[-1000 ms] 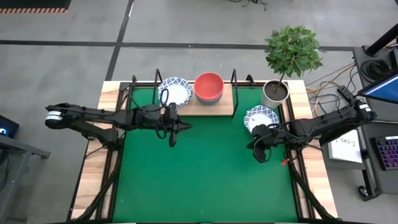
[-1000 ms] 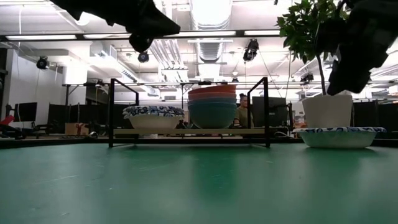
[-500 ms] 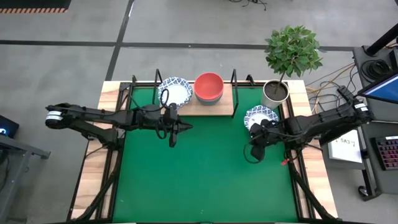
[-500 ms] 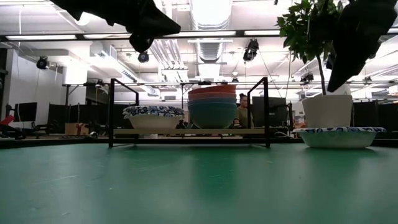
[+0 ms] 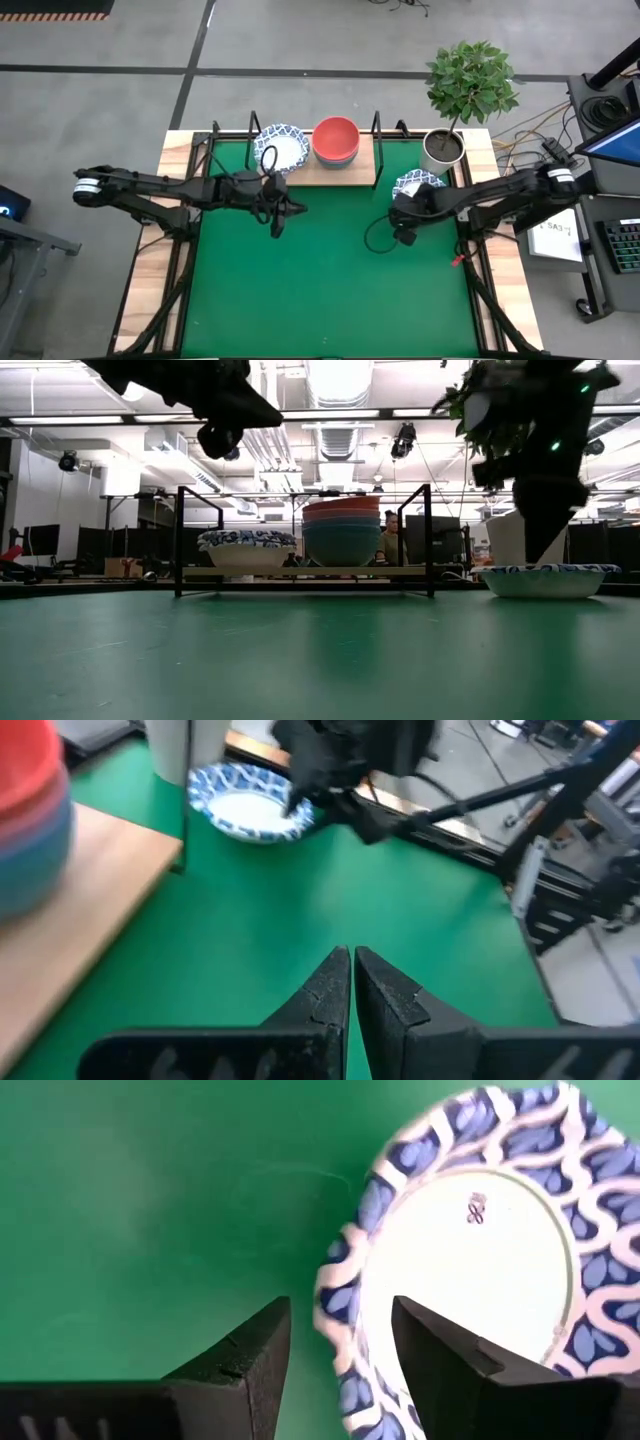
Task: Place and stack bowls onto a shelf
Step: Stack the white patterned bowl on top of the white patterned bowl on the shelf, then return to Home Position
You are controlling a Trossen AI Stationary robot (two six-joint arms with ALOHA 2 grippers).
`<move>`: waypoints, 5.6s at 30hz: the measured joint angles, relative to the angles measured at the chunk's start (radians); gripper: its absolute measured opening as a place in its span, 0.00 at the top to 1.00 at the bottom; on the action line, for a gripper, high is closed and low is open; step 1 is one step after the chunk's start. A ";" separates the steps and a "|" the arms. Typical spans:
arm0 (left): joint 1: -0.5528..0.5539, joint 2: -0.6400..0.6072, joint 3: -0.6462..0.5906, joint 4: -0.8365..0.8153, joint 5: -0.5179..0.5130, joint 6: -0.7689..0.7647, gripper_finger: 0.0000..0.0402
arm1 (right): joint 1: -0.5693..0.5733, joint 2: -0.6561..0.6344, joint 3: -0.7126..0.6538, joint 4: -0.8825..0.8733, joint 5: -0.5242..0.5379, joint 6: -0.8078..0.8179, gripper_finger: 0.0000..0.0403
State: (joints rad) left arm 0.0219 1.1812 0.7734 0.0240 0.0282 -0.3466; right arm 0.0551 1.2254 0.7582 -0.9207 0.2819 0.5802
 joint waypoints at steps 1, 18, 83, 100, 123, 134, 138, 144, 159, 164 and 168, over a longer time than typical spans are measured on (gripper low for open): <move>-0.005 0.000 0.000 -0.003 0.009 -0.013 1.00 | -0.017 0.017 0.000 0.008 -0.010 0.001 0.59; -0.087 0.005 0.000 -0.002 0.007 -0.064 1.00 | -0.086 0.117 0.000 0.054 -0.040 -0.041 0.95; -0.158 0.703 0.457 -0.045 0.014 0.518 0.99 | 0.202 -0.046 -0.002 0.642 -0.308 -0.198 0.69; -0.235 0.206 0.457 -0.609 -0.525 0.518 1.00 | 0.203 -0.424 -0.013 0.634 -0.279 -0.287 0.60; 0.255 0.222 0.329 -0.555 -0.567 0.536 0.97 | 0.202 -0.263 -0.048 0.742 -0.254 -0.311 0.60; 0.261 0.263 0.330 -0.565 -0.566 0.485 0.77 | 0.203 -0.233 -0.048 0.755 -0.254 -0.290 0.60; 0.245 0.248 0.334 -0.581 -0.538 0.448 0.71 | 0.203 -0.234 -0.048 0.756 -0.255 -0.290 0.60; 0.192 0.235 0.376 -0.573 -0.456 0.437 0.72 | 0.203 -0.226 -0.068 0.827 -0.254 -0.303 0.60; 0.250 0.237 0.267 -0.544 -0.464 0.350 0.98 | 0.203 -0.124 -0.118 0.988 -0.255 -0.287 0.60; 0.231 0.237 0.266 -0.544 -0.455 0.284 1.00 | 0.203 -0.096 -0.118 1.003 -0.254 -0.275 0.60; 0.216 0.237 0.265 -0.542 -0.455 0.286 1.00 | 0.203 -0.094 -0.118 1.010 -0.255 -0.266 0.60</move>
State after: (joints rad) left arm 0.2379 1.4178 1.0382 -0.5175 -0.4267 -0.0608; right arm 0.2577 1.1317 0.6403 0.0896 0.0269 0.3145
